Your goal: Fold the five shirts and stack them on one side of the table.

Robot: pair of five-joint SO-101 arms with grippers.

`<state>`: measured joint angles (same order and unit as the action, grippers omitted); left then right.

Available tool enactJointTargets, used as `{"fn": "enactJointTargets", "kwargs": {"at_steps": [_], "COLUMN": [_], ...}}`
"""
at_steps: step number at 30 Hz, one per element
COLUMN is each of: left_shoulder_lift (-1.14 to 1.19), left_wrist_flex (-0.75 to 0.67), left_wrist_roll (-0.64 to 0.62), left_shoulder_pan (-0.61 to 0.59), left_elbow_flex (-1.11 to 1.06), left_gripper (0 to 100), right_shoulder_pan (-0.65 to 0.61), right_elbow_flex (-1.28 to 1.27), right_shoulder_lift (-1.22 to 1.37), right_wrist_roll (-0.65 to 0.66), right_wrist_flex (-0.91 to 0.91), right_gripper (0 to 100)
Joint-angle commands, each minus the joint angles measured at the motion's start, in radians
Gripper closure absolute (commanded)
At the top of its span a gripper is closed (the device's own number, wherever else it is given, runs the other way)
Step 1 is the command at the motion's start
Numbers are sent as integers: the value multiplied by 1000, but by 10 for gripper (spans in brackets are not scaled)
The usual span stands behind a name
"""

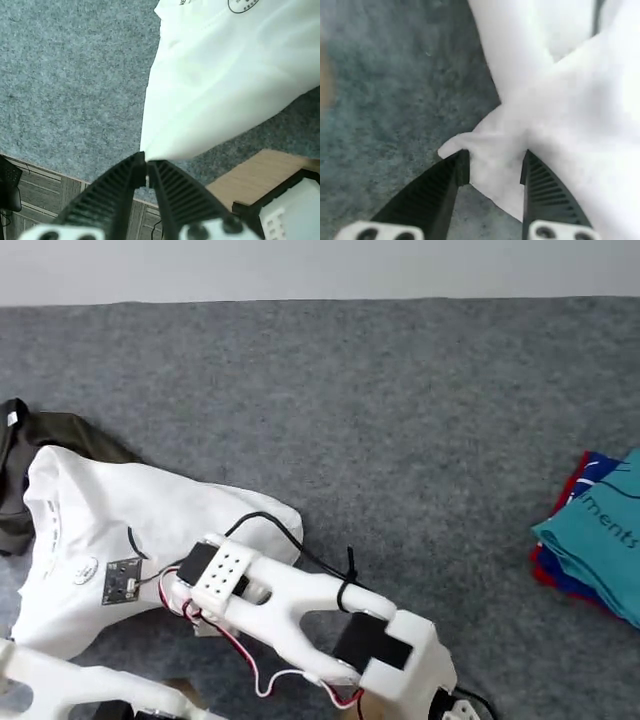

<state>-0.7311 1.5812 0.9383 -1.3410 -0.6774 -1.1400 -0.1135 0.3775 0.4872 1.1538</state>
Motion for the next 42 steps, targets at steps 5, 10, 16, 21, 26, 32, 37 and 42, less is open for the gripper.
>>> {"fn": "enactJointTargets", "kwargs": {"at_steps": [5, 10, 16, 21, 26, 32, 37, 42], "left_shoulder_lift": [-11, -11, -14, -15, -15, -15, -15, -15], "left_wrist_flex": [-21, -21, -21, -20, -17, 17, 89, 115], "left_wrist_roll": [-3, -3, -3, -3, -3, -9, -12, -89], "left_shoulder_pan": [0, 0, 0, 0, 0, 11, 103, 172], "left_elbow_flex": [4, 4, 4, 7, 12, 84, 140, 162], "left_gripper": [998, 998, 998, 998, 998, 998, 998, 998], "right_shoulder_pan": [-12, -12, -7, 12, 113, 298, 438, 527], "right_elbow_flex": [155, 169, 192, 219, 273, 338, 381, 382], "right_shoulder_lift": [84, 105, 82, 38, -33, -125, -137, -99], "right_wrist_roll": [-12, -12, -11, -11, -11, -3, 68, 94], "right_wrist_flex": [62, 62, 88, 168, 259, 303, 275, 197], "right_gripper": [821, 824, 995, 988, 988, 988, 988, 988]}}
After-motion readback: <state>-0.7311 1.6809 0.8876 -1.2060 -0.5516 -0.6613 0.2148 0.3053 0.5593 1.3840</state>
